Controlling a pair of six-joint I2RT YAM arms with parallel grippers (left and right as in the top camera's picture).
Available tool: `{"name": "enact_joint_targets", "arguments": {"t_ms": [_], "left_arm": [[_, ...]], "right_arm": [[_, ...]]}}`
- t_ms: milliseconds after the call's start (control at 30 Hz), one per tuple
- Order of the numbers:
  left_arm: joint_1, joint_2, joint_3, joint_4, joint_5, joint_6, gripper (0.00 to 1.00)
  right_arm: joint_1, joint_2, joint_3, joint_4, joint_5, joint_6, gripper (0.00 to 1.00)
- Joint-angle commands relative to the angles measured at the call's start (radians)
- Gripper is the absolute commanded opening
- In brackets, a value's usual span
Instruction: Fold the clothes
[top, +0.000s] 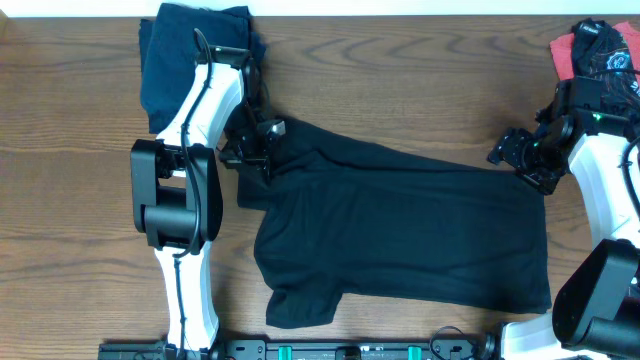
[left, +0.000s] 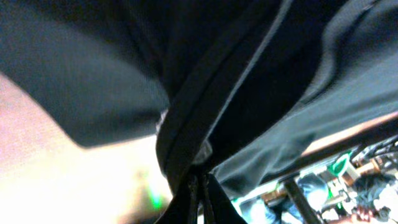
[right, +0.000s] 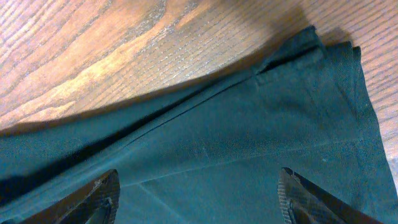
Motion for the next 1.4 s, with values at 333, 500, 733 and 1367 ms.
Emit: {"name": "enact_joint_targets", "arguments": {"t_ms": [333,500,733,1367], "left_arm": [[0.0,-0.033,-0.04,-0.004,-0.176,-0.083,0.34],[0.0,-0.033,-0.04,0.126,-0.165,-0.083,0.34],[0.0,-0.034,-0.039,0.274,-0.161,-0.08,0.34],[-0.002,-0.033,-0.039,0.273,-0.158,-0.084,0.43]], "right_arm": [[0.01,-0.002,-0.003,-0.024,0.016,0.002,0.87],[0.01,-0.002,-0.003,-0.008,0.065,0.002,0.88],[0.002,0.014,-0.003,0.062,0.128,0.009,0.86],[-0.142,0.228,-0.003,0.247,0.088,-0.126,0.71]]}}
